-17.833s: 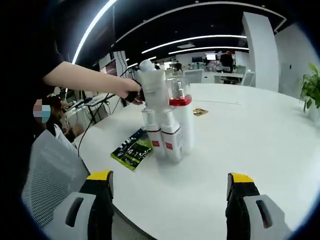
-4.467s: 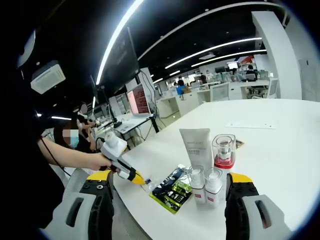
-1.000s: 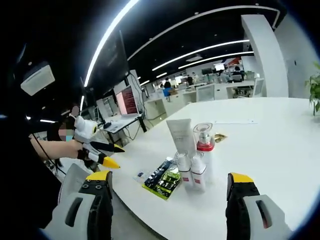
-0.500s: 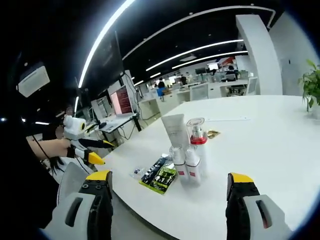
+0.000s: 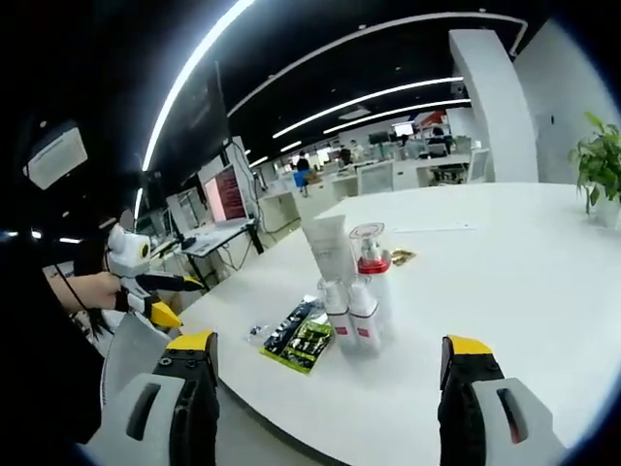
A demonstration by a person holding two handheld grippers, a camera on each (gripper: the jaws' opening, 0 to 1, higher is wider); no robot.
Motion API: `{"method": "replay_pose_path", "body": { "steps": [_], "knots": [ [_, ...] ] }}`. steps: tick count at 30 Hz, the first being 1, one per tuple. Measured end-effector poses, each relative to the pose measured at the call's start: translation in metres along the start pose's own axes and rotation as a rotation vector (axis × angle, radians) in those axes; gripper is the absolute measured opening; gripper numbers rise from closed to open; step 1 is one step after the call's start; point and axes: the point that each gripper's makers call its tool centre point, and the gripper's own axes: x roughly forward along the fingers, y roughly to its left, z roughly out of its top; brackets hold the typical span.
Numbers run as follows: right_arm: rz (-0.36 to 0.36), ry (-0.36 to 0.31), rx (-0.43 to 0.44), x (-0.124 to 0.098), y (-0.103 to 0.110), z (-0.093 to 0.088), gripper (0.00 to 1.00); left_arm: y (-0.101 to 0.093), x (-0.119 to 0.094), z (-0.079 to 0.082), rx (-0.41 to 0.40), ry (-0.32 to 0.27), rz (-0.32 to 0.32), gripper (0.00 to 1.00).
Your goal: Arrange the skincare products in the storage area until every visible bottle or jar stands upright without overlapping.
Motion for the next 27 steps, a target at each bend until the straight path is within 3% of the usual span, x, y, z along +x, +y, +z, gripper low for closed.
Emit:
{"method": "replay_pose_path", "body": {
  "steps": [17, 27],
  "knots": [
    [0.015, 0.030, -0.027, 0.002, 0.003, -0.005, 0.99, 0.001, 0.001, -0.001, 0.002, 0.013, 0.001, 0.99],
    [0.018, 0.031, -0.005, 0.001, 0.002, -0.004, 0.99, -0.002, 0.007, 0.010, 0.023, 0.016, -0.013, 0.99]
  ]
}}
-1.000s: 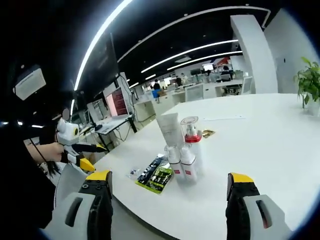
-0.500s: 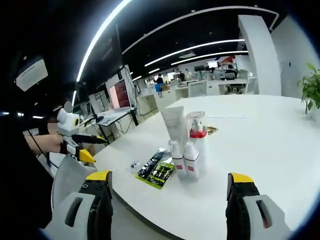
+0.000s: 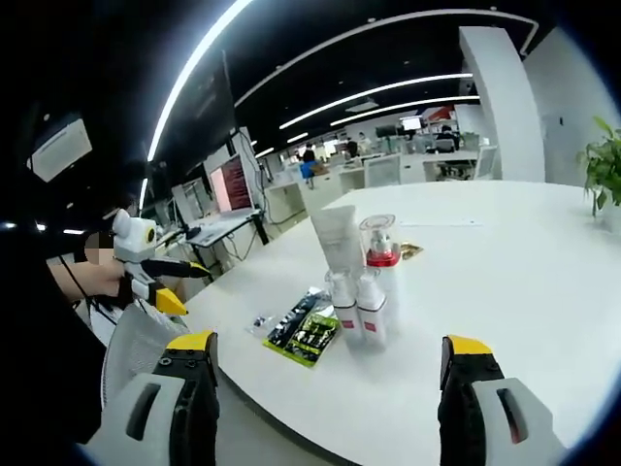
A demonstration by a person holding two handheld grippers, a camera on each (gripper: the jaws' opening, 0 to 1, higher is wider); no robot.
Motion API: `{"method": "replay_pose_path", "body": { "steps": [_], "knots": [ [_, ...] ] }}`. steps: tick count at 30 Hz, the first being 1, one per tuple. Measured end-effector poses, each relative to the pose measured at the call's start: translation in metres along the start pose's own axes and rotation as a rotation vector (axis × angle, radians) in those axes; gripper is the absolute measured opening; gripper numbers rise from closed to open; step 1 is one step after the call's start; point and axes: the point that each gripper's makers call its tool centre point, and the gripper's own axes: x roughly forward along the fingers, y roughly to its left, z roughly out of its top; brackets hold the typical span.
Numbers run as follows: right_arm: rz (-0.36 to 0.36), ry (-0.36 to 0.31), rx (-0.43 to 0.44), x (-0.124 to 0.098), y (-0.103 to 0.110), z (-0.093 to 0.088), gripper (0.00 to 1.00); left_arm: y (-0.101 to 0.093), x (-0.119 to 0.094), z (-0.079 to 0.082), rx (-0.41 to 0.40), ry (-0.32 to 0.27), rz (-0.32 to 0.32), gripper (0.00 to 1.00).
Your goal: Arrange the skincare products in the storage area until every visible bottle or jar stands upright without overlapping.
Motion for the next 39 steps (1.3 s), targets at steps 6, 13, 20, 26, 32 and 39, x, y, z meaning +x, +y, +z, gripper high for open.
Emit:
{"method": "replay_pose_path", "body": {
  "steps": [6, 13, 20, 26, 32, 39],
  "knots": [
    [0.003, 0.005, 0.013, 0.000, -0.003, 0.000, 0.99, 0.001, 0.007, 0.009, 0.013, 0.000, -0.012, 0.96],
    [-0.007, -0.004, 0.052, -0.001, -0.009, 0.000, 0.99, 0.004, 0.018, 0.022, 0.057, 0.041, -0.035, 0.90],
    [-0.011, 0.009, 0.046, 0.003, -0.017, -0.002, 0.99, 0.011, 0.032, 0.038, 0.083, 0.063, -0.040, 0.90],
    [-0.022, 0.013, 0.065, 0.006, -0.022, -0.002, 0.99, 0.019, 0.045, 0.049, 0.085, 0.078, -0.045, 0.90],
    [-0.045, 0.012, 0.079, 0.012, -0.033, -0.006, 0.99, 0.027, 0.060, 0.057, 0.127, 0.132, -0.047, 0.87],
    [-0.062, 0.019, 0.104, 0.016, -0.043, -0.010, 0.98, 0.036, 0.086, 0.078, 0.156, 0.139, -0.071, 0.83]
  ]
}}
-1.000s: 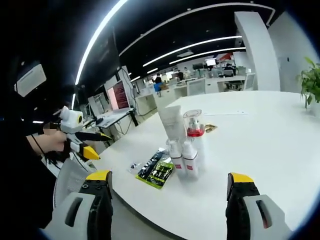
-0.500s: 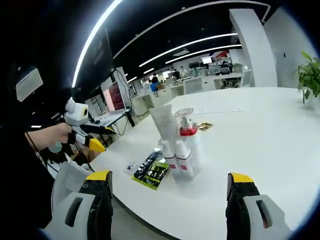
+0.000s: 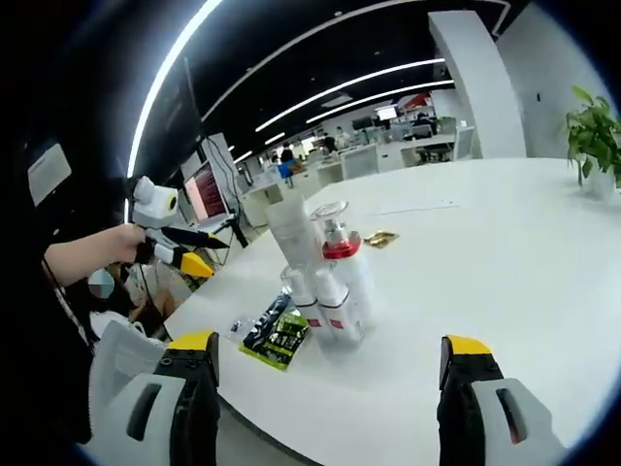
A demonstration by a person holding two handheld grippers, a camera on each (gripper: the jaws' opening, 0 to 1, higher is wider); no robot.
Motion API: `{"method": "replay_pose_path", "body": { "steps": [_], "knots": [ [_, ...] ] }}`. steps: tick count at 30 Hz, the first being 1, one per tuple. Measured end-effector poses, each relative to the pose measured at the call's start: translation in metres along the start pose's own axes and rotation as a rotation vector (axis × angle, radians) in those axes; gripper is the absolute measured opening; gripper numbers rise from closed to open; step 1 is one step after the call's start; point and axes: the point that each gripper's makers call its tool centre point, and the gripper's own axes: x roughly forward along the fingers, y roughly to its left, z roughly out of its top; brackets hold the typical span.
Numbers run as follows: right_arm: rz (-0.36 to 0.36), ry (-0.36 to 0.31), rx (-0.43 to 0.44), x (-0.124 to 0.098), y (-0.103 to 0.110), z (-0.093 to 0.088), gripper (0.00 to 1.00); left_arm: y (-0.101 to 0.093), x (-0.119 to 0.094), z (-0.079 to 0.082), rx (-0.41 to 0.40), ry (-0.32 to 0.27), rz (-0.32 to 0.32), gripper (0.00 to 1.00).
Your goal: Arrange the skincare products in the storage area until every visible bottle or jar stands upright without overlapping.
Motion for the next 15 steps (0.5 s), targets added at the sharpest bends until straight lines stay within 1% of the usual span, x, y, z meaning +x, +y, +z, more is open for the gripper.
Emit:
{"method": "replay_pose_path", "body": {
  "steps": [4, 9, 11, 15],
  "knots": [
    [-0.003, 0.007, -0.002, 0.003, 0.000, -0.002, 0.98, 0.006, 0.015, 0.012, 0.020, 0.008, -0.011, 0.82],
    [-0.017, 0.013, 0.004, 0.005, -0.007, -0.004, 0.98, 0.012, 0.036, 0.022, 0.026, 0.027, -0.035, 0.78],
    [-0.010, 0.015, 0.000, 0.005, -0.004, -0.004, 0.98, 0.013, 0.045, 0.025, 0.024, 0.034, -0.047, 0.77],
    [-0.006, 0.021, -0.001, 0.007, -0.004, -0.006, 0.98, 0.019, 0.067, 0.029, 0.022, 0.050, -0.064, 0.69]
  ]
}}
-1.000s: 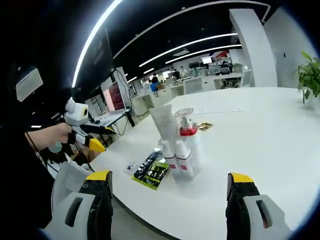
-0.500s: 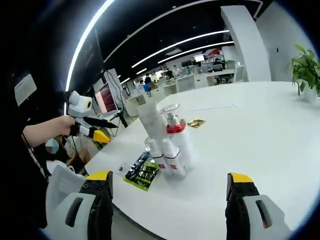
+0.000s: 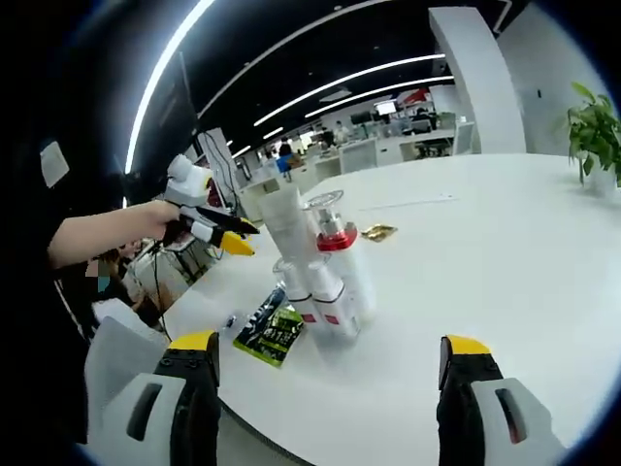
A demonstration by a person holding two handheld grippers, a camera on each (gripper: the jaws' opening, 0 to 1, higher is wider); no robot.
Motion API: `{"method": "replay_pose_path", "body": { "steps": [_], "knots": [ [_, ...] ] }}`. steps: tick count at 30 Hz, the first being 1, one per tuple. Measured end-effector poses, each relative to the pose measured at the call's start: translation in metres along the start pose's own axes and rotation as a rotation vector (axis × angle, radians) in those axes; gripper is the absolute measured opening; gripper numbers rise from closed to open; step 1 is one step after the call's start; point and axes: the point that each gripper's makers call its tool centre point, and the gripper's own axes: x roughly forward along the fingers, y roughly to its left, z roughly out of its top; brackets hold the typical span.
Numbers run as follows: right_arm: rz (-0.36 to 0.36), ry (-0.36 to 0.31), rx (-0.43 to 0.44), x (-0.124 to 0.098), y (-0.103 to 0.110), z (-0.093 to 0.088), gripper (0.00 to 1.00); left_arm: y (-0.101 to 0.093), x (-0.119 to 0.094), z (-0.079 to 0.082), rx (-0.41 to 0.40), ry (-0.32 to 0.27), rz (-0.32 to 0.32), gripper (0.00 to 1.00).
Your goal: Arrange the skincare products in the storage area until every visible bottle or jar stands upright without overlapping.
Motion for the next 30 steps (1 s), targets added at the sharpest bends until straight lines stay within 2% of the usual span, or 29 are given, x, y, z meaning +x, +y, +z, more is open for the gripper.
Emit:
{"method": "replay_pose_path", "body": {
  "steps": [9, 14, 15, 19, 23, 30],
  "knots": [
    [-0.011, -0.008, 0.041, 0.000, -0.005, 0.000, 0.98, 0.017, 0.039, 0.017, -0.006, 0.043, -0.023, 0.62],
    [-0.014, -0.008, 0.054, 0.001, -0.007, -0.001, 0.98, 0.021, 0.059, 0.024, -0.023, 0.055, -0.043, 0.56],
    [-0.016, -0.007, 0.058, 0.001, -0.008, -0.001, 0.98, 0.015, 0.056, 0.024, -0.029, 0.058, -0.047, 0.55],
    [-0.021, -0.006, 0.070, 0.001, -0.009, -0.002, 0.97, 0.025, 0.078, 0.030, -0.044, 0.073, -0.055, 0.52],
    [-0.020, -0.005, 0.078, 0.002, -0.009, -0.003, 0.97, 0.021, 0.085, 0.033, -0.053, 0.084, -0.057, 0.49],
    [-0.037, -0.008, 0.081, 0.001, -0.015, -0.005, 0.96, 0.031, 0.119, 0.047, -0.065, 0.088, -0.050, 0.43]
  ]
}}
